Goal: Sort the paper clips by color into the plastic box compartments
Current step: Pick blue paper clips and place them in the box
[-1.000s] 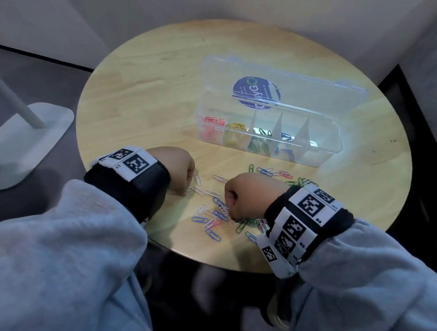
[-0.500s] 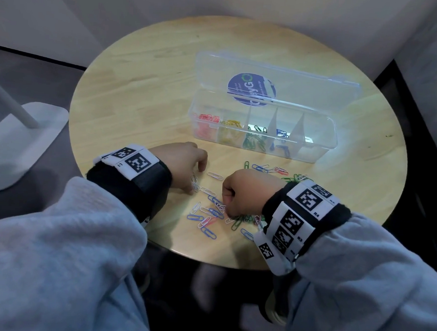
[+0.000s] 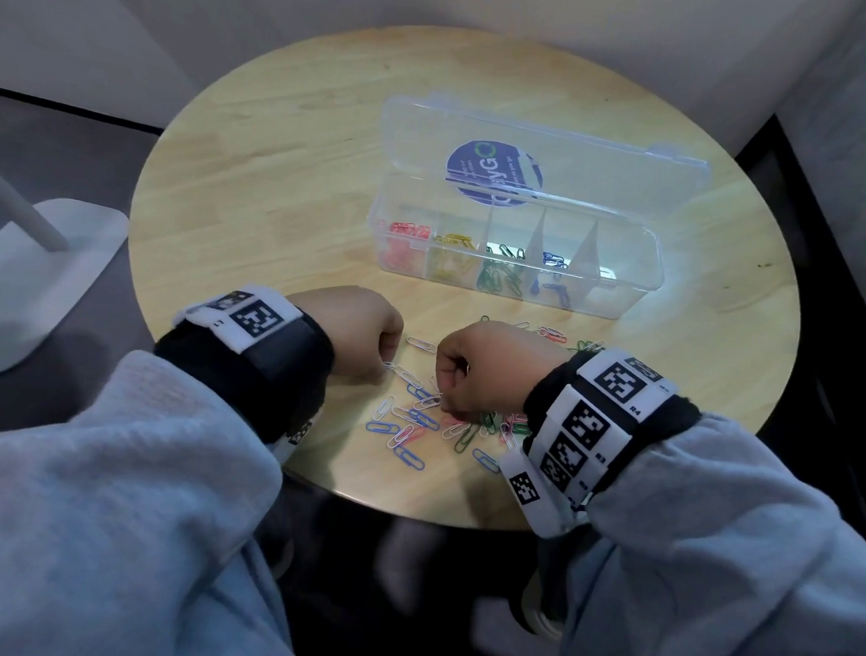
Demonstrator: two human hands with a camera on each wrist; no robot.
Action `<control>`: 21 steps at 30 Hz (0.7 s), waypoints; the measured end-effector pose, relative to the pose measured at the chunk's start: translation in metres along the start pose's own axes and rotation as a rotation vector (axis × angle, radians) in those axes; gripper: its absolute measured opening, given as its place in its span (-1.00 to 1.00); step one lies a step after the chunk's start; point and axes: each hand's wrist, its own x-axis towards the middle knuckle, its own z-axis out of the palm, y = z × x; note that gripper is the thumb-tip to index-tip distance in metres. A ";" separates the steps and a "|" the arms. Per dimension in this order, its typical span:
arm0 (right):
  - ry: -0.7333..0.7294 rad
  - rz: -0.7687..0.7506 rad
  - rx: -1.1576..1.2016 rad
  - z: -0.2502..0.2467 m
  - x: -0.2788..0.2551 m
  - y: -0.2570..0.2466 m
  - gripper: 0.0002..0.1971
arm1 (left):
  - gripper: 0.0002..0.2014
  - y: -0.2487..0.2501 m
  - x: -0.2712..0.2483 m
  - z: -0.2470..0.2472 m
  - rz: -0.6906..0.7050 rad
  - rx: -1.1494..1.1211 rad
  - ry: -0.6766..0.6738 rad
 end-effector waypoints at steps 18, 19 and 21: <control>-0.006 -0.043 -0.117 0.009 0.009 -0.012 -0.72 | -0.78 -0.021 -0.006 -0.019 -0.172 -1.144 -0.073; -0.013 -0.055 -0.136 0.009 0.009 -0.012 -0.72 | -0.79 -0.019 -0.005 -0.018 -0.166 -1.038 -0.078; -0.017 -0.065 -0.156 0.008 0.009 -0.013 -0.71 | -0.86 -0.014 -0.004 -0.014 -0.120 -0.671 -0.067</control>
